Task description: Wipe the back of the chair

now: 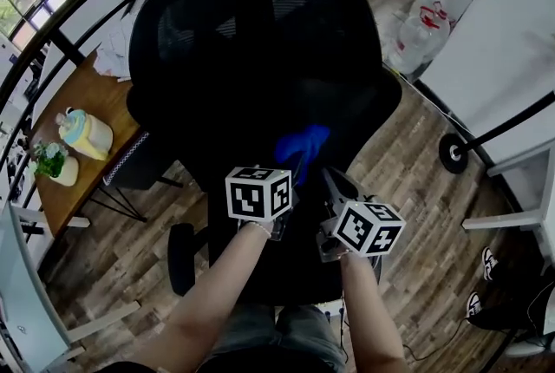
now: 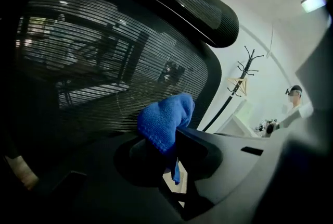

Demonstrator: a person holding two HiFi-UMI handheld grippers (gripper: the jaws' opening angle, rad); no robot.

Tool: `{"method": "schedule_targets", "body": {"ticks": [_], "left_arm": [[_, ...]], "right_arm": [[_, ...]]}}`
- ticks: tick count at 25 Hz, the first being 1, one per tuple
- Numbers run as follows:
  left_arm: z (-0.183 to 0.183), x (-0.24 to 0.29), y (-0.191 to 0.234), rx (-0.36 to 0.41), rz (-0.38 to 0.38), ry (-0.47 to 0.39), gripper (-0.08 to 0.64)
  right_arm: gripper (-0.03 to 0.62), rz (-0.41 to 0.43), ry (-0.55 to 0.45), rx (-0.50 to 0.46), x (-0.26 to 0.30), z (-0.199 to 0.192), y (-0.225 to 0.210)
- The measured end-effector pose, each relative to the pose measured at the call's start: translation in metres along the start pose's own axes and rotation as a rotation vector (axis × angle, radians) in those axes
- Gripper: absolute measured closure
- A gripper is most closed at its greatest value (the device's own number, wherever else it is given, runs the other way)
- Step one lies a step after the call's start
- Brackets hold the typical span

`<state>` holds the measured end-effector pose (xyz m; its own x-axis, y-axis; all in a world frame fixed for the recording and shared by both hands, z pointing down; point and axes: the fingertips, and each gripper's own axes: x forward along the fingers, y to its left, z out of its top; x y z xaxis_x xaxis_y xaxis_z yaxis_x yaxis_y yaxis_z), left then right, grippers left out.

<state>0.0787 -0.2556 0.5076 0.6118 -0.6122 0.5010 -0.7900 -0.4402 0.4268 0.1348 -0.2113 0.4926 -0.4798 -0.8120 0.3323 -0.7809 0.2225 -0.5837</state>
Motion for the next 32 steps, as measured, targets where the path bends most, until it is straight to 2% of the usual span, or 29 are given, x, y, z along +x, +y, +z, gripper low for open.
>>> {"method": "schedule_targets", "body": {"ticks": [12, 23, 32], "left_arm": [[0.011, -0.067, 0.085, -0.102, 0.130, -0.092, 0.474], [0.012, -0.134, 0.167, -0.195, 0.282, -0.165, 0.474], [0.008, -0.177, 0.209, -0.259, 0.384, -0.215, 0.474]], "right_arm": [[0.563, 0.109, 0.111, -0.061, 0.051, -0.030, 0.069], [0.563, 0.246, 0.203, -0.107, 0.101, -0.060, 0.144], [0.563, 0.330, 0.254, -0.138, 0.119, -0.075, 0.183]]}}
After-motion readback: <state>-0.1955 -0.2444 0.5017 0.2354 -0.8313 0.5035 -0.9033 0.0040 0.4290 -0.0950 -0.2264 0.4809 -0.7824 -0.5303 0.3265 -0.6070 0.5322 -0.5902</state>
